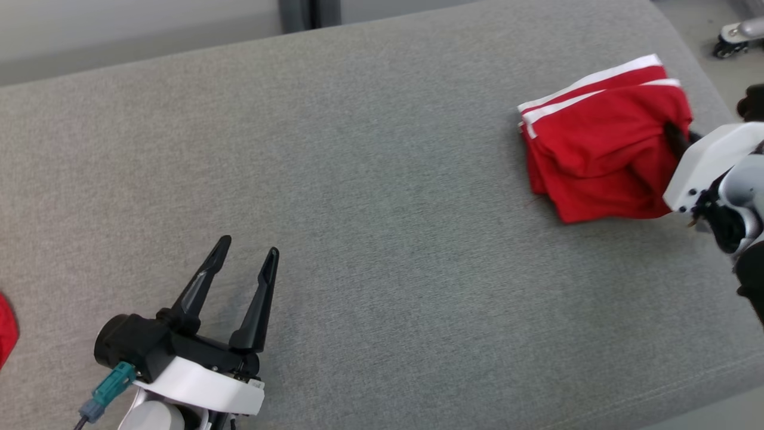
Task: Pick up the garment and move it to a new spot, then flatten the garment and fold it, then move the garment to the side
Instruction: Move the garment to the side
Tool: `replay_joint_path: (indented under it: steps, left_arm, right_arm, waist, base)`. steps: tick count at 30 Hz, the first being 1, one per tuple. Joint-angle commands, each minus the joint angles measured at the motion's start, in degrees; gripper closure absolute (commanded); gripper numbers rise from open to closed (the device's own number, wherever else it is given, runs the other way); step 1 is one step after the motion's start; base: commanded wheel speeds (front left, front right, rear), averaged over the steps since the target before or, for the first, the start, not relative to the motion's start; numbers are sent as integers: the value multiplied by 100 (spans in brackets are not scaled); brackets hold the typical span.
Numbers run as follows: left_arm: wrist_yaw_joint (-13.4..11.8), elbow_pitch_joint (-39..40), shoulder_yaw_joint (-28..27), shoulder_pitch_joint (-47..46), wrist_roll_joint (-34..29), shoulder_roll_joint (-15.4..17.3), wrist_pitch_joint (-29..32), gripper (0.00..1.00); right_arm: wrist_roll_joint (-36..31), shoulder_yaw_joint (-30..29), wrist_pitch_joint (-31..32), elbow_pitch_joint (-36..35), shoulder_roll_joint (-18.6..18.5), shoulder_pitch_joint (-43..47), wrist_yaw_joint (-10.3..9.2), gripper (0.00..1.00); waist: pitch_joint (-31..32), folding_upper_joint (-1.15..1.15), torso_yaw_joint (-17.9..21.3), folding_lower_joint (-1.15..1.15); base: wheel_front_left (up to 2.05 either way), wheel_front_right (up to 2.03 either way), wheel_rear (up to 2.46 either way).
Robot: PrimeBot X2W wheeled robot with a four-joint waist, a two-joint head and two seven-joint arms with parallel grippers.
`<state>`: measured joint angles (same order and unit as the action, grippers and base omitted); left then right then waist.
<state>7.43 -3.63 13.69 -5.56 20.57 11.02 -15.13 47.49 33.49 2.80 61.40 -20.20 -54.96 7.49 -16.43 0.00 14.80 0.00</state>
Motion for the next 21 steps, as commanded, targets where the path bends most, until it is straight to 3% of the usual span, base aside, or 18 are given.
replay_joint_path:
  steps: [1,13,14,15,16,17,21]
  left_arm:
    - [10,35,-41,-128,36,65,-1,0]
    - [10,59,-98,-191,119,116,-1,0]
    - [10,54,-95,-197,118,112,-1,0]
    - [10,45,-95,-202,121,105,-1,0]
    - [10,33,-99,-206,124,97,-1,0]
    - [10,20,-103,-205,127,89,-1,0]
    - [10,-37,-81,-162,128,22,-1,0]
  right_arm:
    - [-94,-1,-22,163,-87,-178,1,100]
    - [-482,105,-99,850,-297,-671,1,100]
    - [-521,103,-100,914,-301,-688,1,93]
    - [-551,106,-101,964,-309,-691,1,74]
    - [-560,98,-127,995,-290,-691,1,31]
    - [-562,76,-155,1029,-272,-693,1,0]
    - [-681,76,-330,1111,-295,-722,1,0]
  waist:
    - [-148,0,-122,0]
    - [-278,0,-212,0]
    - [-272,0,-214,0]
    - [-263,0,-216,0]
    - [-248,0,-216,0]
    - [-225,0,-216,0]
    - [-89,0,-223,0]
  base:
    - [0,0,0]
    - [0,0,0]
    - [0,0,0]
    - [0,0,0]
    - [0,0,0]
    - [0,0,0]
    - [0,0,0]
